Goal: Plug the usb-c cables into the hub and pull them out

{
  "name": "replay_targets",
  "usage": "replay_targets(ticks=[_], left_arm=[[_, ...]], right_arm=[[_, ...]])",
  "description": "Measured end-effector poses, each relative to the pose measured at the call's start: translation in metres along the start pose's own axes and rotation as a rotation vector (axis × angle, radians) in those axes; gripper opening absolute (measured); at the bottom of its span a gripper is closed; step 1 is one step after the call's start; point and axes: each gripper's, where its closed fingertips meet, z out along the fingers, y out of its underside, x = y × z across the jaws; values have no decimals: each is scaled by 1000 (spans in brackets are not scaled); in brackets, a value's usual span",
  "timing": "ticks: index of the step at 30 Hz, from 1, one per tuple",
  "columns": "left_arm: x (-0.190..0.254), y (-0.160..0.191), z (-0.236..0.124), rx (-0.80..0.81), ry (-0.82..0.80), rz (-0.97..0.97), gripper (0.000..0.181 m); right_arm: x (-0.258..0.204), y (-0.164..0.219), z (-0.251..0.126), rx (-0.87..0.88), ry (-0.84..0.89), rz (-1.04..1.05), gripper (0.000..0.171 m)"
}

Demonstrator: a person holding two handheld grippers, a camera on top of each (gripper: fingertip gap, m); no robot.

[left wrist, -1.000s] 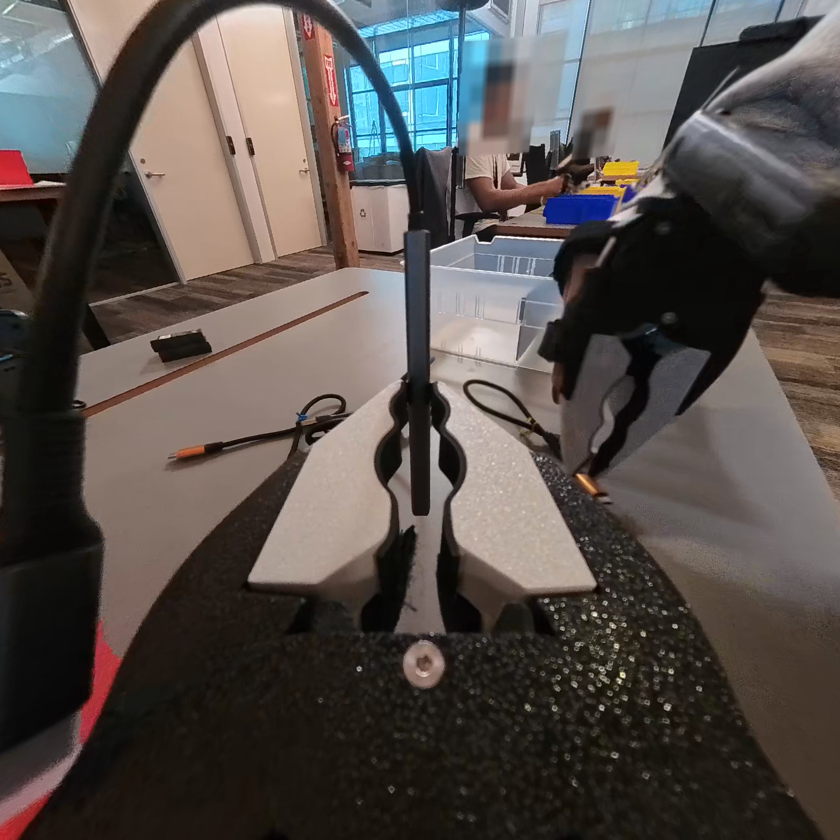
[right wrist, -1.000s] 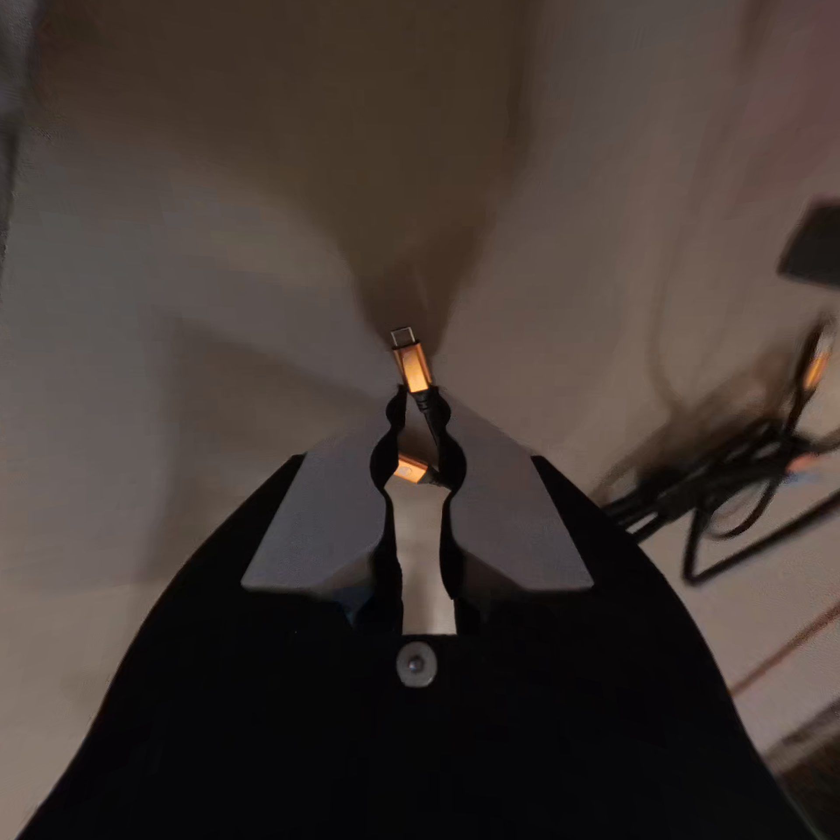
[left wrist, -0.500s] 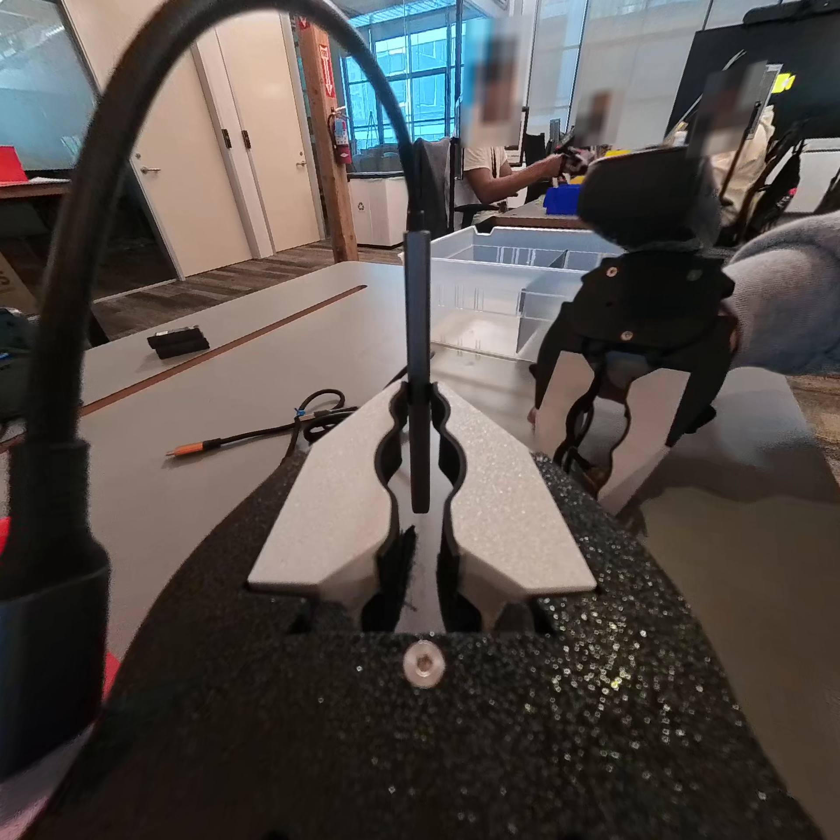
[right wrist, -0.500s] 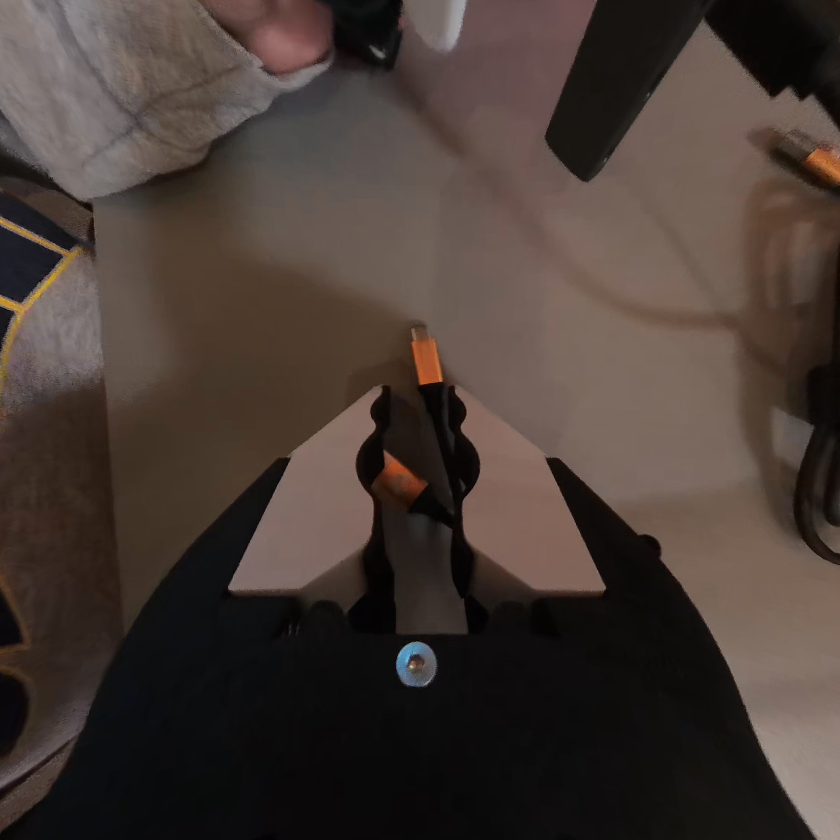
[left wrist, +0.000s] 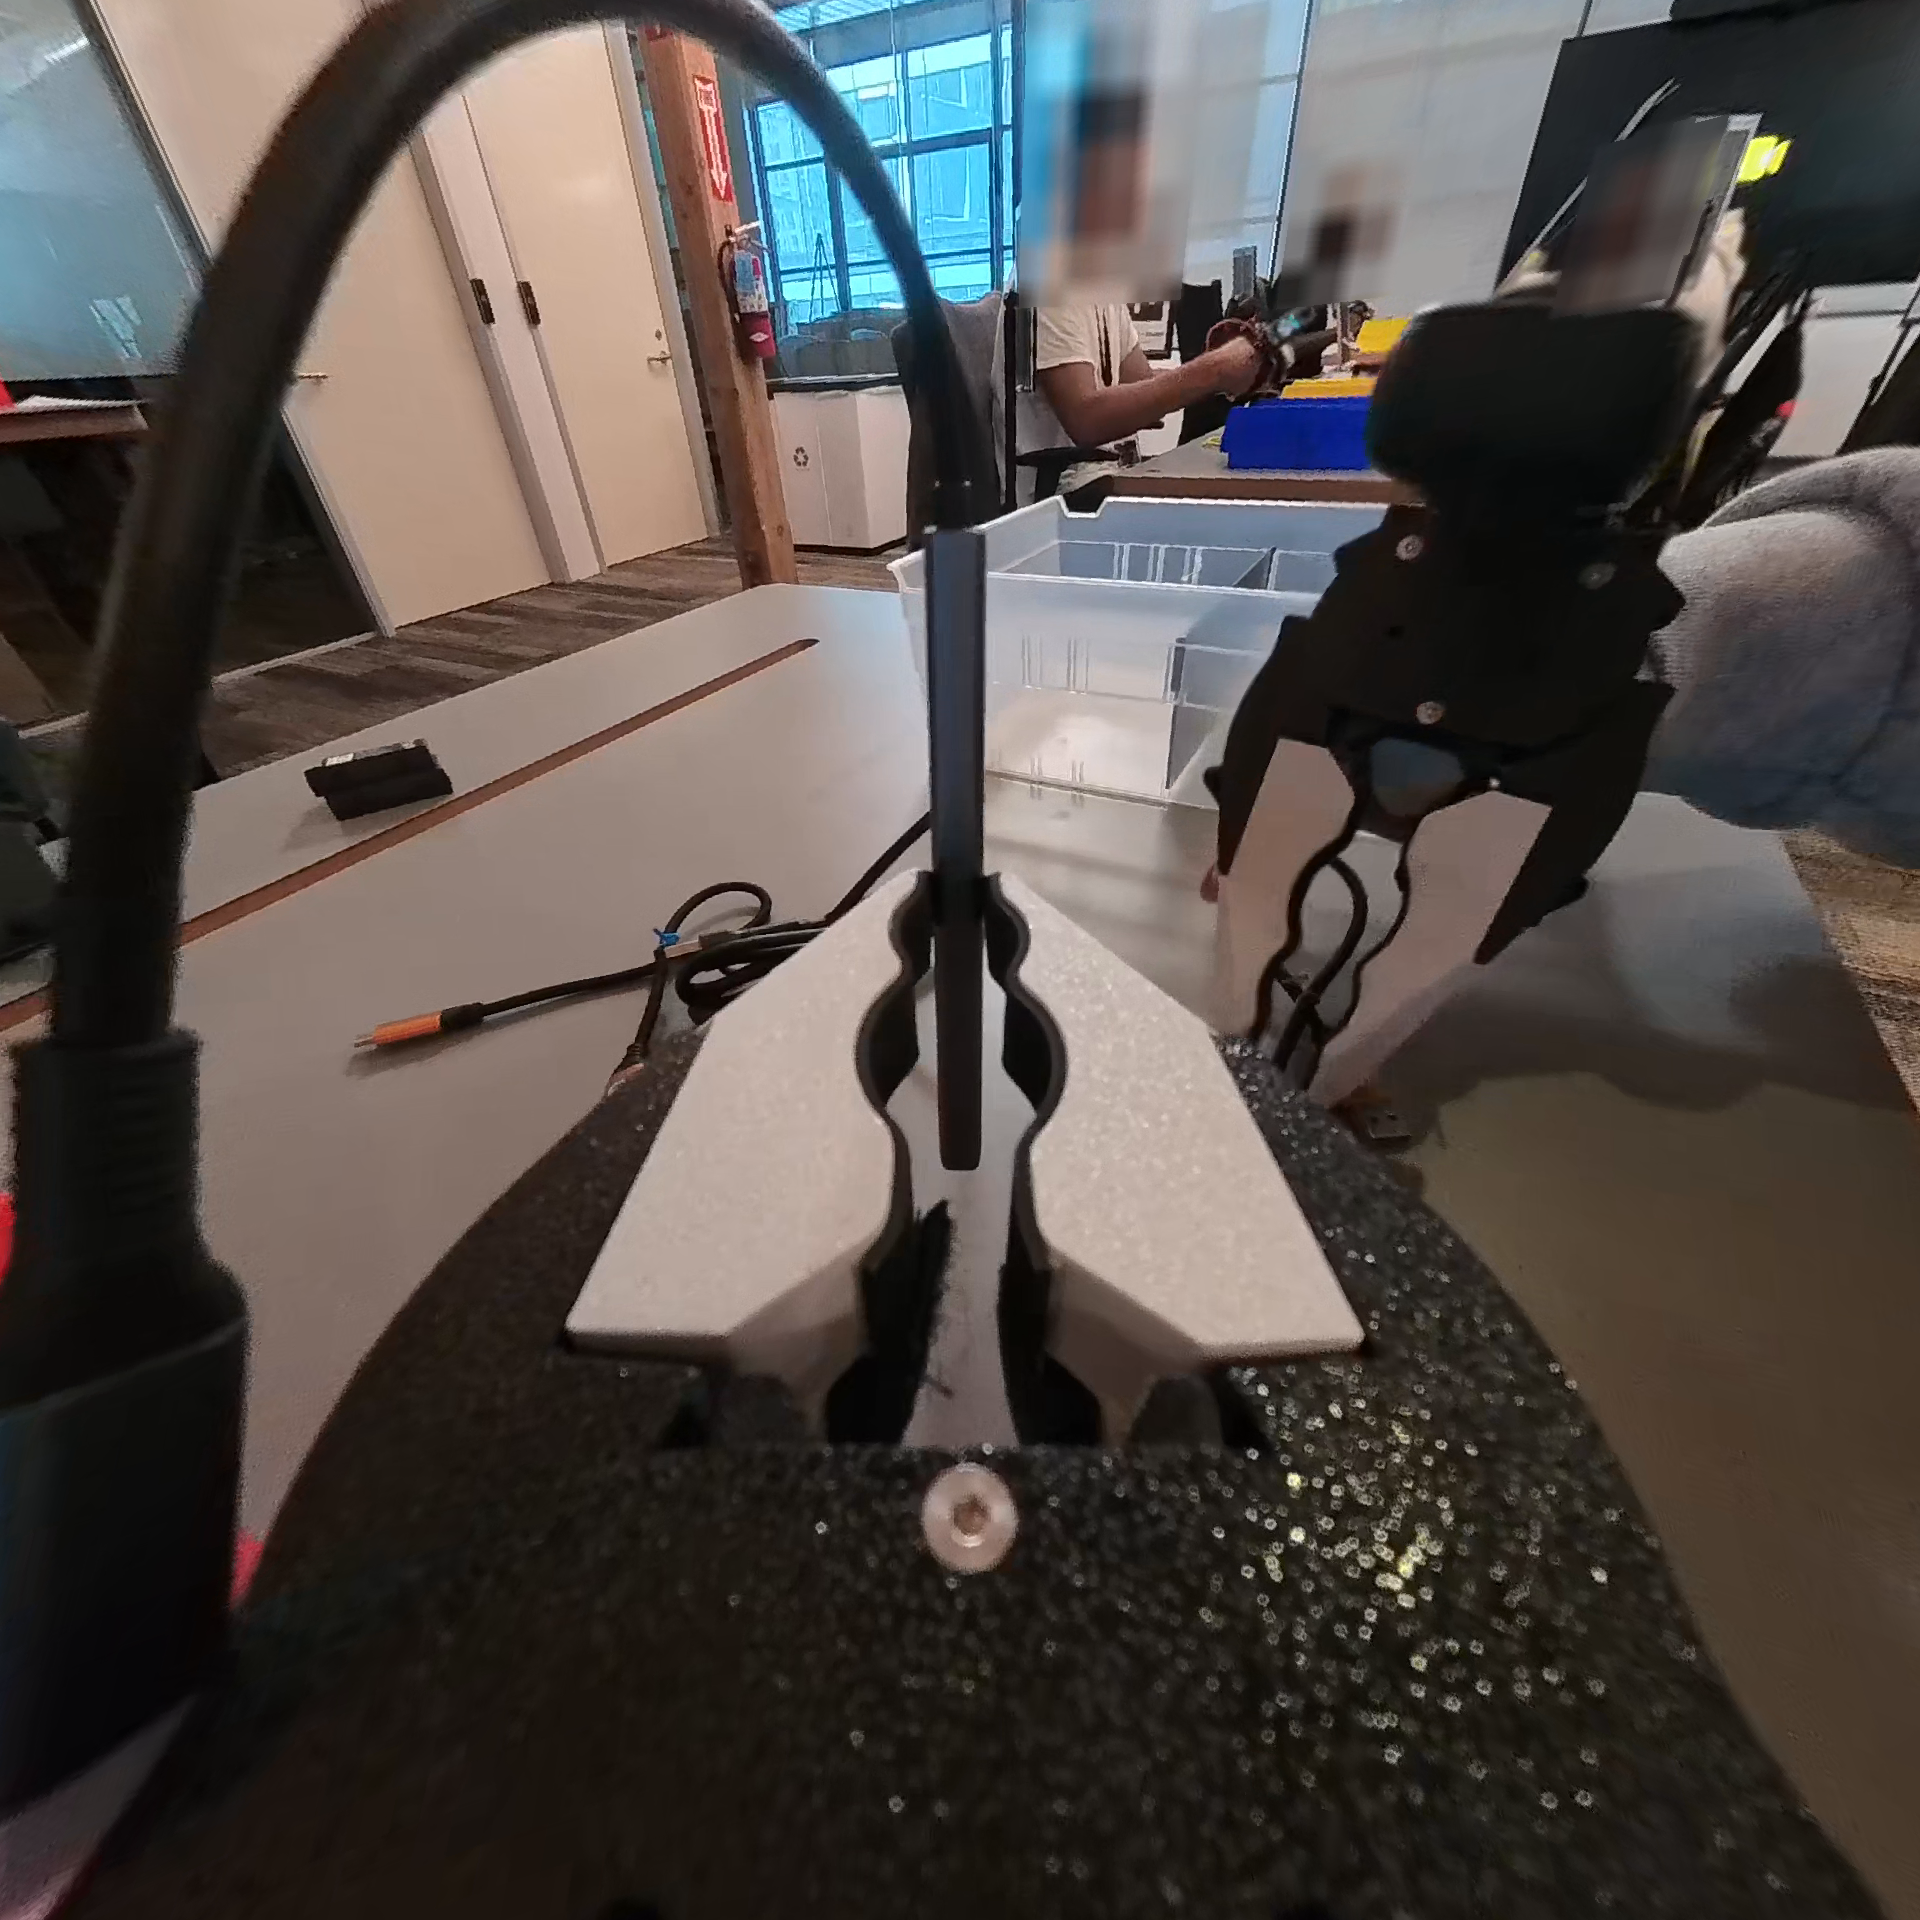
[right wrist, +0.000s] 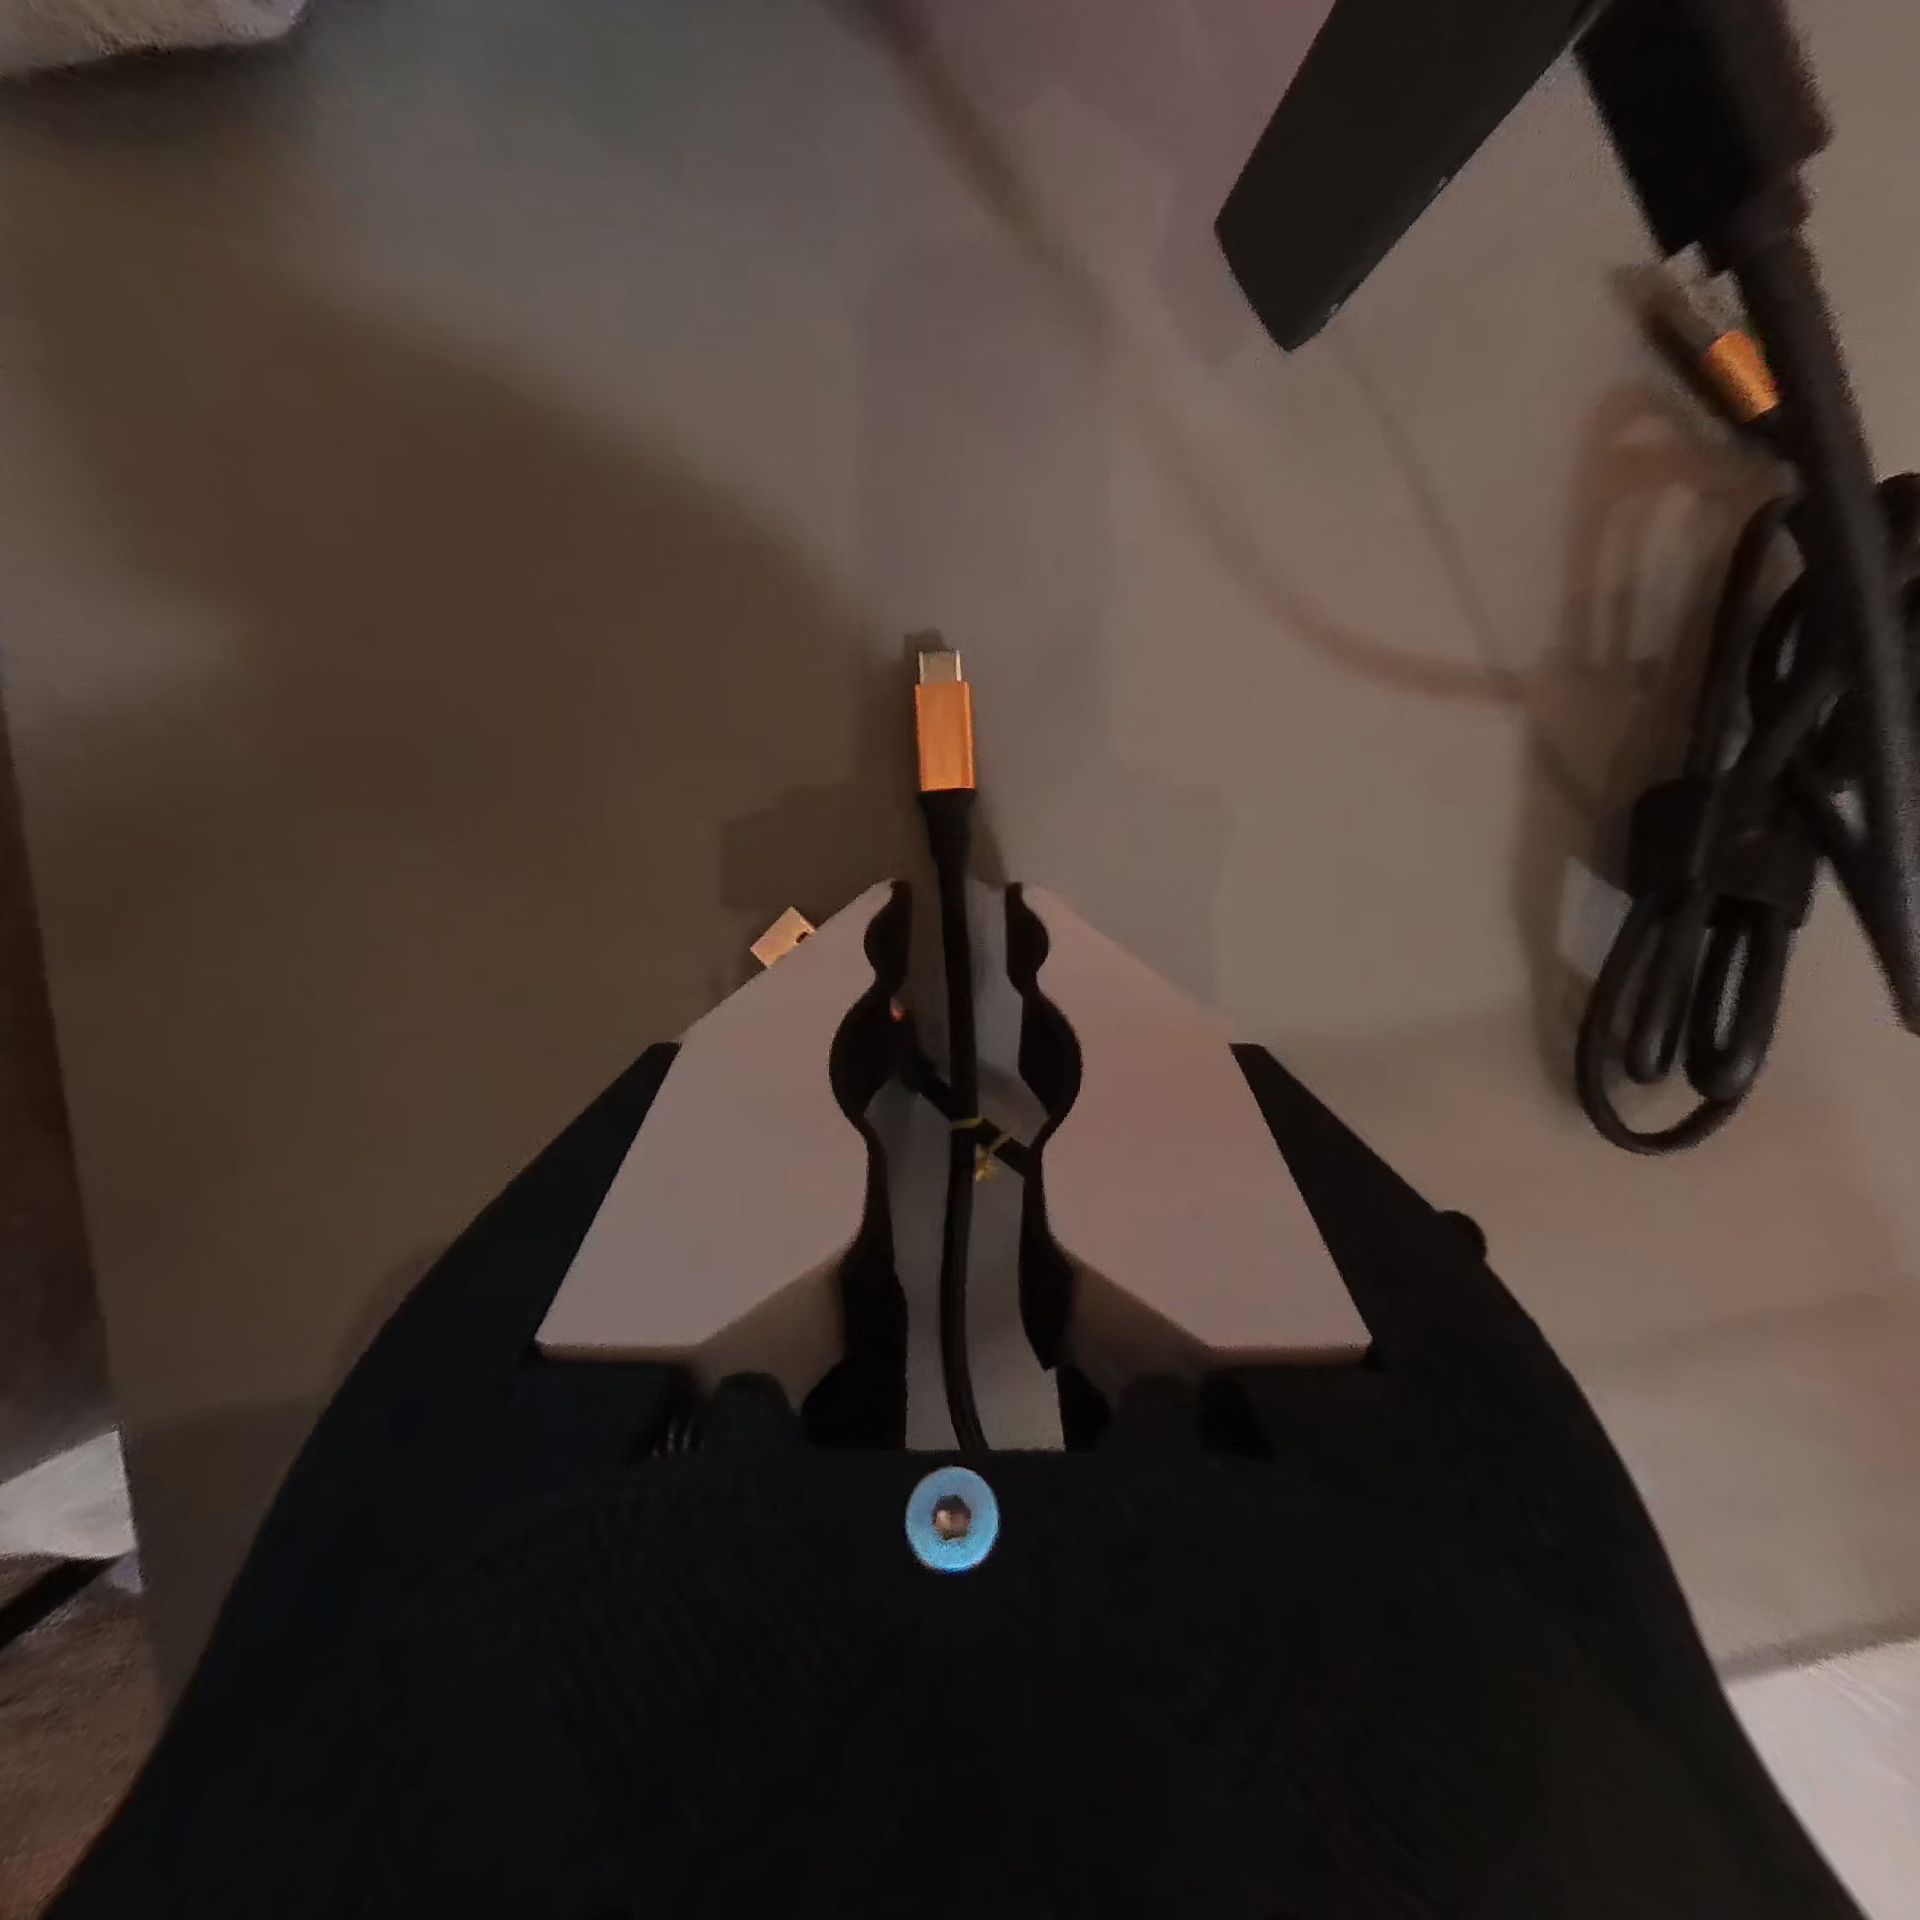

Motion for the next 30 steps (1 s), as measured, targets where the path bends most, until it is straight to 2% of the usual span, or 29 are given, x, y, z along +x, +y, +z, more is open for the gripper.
replay_targets(ticks=[1,3,6,13,16,19,22,25,30], left_arm=[[0,0,0,0,3,-1,7],[2,0,1,1,17,-9,7],[12,-3,1,20,72,-19,7],[43,-22,-4,139,296,-163,7],[56,-29,-7,183,390,-243,7],[69,-40,-12,254,527,-391,7],[78,-50,-19,326,671,-549,7],[83,-54,-22,380,787,-700,6],[77,-49,-17,400,817,-845,6]], right_arm=[[-2,-1,1,11,-17,17,12],[-2,-2,2,27,-10,36,7],[3,-12,-8,51,95,-23,2],[8,-71,-106,159,563,-244,1],[10,-78,-137,106,789,-326,2],[8,-74,-147,-10,938,-420,2],[1,-71,-150,-67,983,-454,2],[-7,-69,-147,-80,932,-390,2],[-13,-66,-141,-36,850,-263,2]])
